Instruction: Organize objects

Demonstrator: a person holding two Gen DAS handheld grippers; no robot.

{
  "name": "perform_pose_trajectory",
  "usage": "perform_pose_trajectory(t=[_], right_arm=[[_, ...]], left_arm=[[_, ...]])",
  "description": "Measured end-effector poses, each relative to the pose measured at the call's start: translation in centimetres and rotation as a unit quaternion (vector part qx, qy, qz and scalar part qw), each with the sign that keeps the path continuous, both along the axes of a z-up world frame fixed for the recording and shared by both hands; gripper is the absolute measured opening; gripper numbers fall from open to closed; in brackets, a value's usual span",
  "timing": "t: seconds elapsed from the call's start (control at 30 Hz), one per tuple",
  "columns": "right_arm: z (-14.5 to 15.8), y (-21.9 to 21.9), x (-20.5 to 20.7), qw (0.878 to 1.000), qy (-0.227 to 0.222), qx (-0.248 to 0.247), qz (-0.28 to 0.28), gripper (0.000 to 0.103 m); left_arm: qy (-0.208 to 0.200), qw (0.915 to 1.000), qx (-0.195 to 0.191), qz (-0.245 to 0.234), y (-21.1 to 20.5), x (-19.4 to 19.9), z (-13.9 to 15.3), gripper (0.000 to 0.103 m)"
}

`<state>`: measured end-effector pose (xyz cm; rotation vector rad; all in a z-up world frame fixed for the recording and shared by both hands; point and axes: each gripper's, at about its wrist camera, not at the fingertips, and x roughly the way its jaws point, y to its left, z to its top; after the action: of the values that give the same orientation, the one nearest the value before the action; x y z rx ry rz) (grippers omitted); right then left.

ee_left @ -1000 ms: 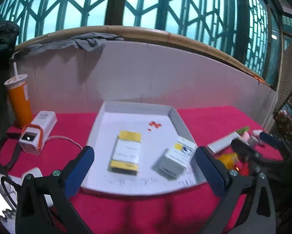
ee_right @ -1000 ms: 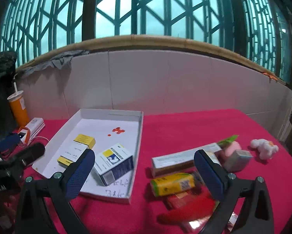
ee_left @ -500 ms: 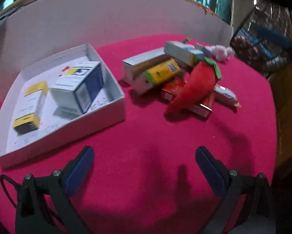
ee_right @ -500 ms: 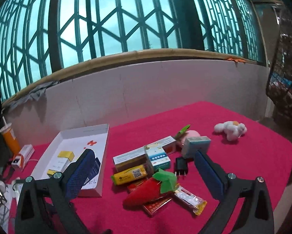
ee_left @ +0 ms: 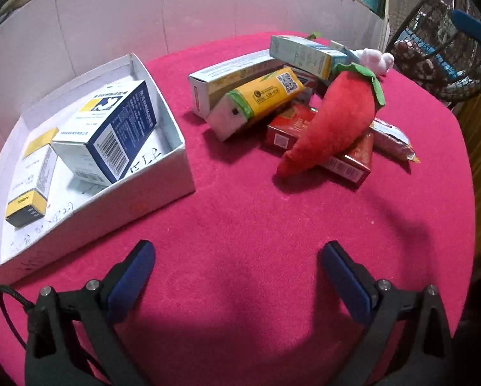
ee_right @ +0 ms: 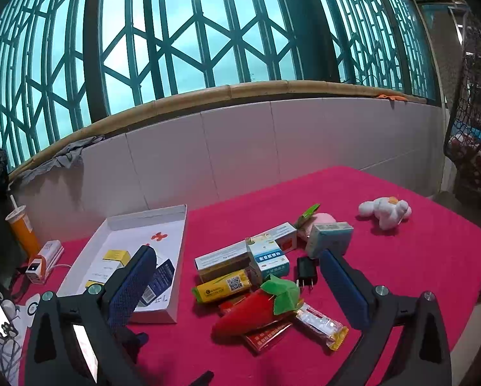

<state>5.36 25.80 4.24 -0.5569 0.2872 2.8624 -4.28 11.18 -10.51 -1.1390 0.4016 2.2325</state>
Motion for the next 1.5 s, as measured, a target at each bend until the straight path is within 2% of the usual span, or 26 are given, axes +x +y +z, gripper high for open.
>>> perform_pose_trajectory(t=[1.07, 1.2, 1.33, 1.43, 1.5], right_arm=[[0.2, 1.8, 0.8, 0.999, 0.015, -0.027, -0.017, 0.103], [0.5, 4.0, 0.9, 0.998, 0.018, -0.032, -0.055, 0.103], [0.3, 8.1, 1.3, 0.989, 0.016, -0.031, -0.144, 0.103], [-0.8, 12.6, 1.0, 0.971, -0.017, -0.034, -0.234, 0.103], [-2.2, 15.9, 0.8, 0.956, -0.050, -0.048, -0.286, 0.103]], left_arm=[[0.000, 1.0000, -0.001, 0.000, 0.4, -0.1, -0.2, 0.103], [0.000, 1.0000, -0.001, 0.000, 0.4, -0.1, -0.2, 0.103], [0.000, 1.0000, -0.001, 0.000, 0.4, -0.1, -0.3, 0.103], [0.000, 1.0000, -0.001, 0.000, 0.4, -0.1, -0.3, 0.103], [0.000, 1.0000, -0.001, 0.000, 0.4, -0.1, -0.3, 0.103]])
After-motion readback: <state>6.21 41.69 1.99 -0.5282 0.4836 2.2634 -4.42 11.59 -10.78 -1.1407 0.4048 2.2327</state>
